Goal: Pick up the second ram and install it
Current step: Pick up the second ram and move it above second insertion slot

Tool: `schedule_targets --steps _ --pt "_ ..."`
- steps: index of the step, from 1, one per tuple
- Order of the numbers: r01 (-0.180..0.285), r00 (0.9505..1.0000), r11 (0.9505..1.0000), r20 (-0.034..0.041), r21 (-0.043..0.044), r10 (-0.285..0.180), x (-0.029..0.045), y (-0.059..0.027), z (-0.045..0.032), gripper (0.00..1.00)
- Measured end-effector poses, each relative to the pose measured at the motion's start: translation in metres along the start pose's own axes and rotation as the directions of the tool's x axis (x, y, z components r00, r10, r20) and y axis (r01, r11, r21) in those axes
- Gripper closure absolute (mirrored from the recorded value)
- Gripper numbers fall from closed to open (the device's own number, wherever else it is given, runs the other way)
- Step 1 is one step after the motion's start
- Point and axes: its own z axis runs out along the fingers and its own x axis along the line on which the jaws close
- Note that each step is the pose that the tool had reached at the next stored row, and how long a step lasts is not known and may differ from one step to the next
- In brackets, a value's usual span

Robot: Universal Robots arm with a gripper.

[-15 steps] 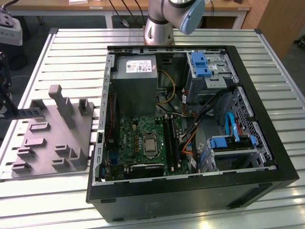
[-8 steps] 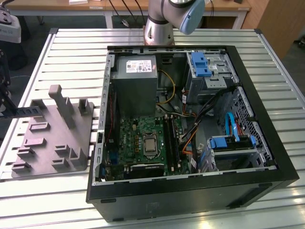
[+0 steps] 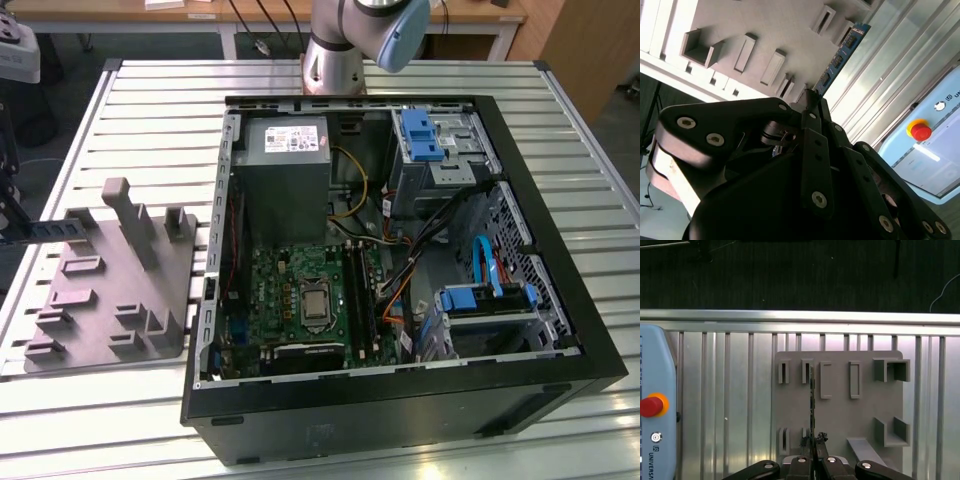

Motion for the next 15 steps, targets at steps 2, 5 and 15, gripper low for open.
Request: schedule_targets --steps 2,5,15 --pt "0.0 1.0 1.0 0.0 0.0 0.0 0.0 0.0 -0.0014 0.86" --pt "0.0 1.0 1.0 0.0 0.0 0.0 0.0 -0.0001 -0.0032 0.86" --pt "0.0 1.0 1.0 0.0001 0.0 0.0 0.0001 -0.0002 -0.0097 0.86"
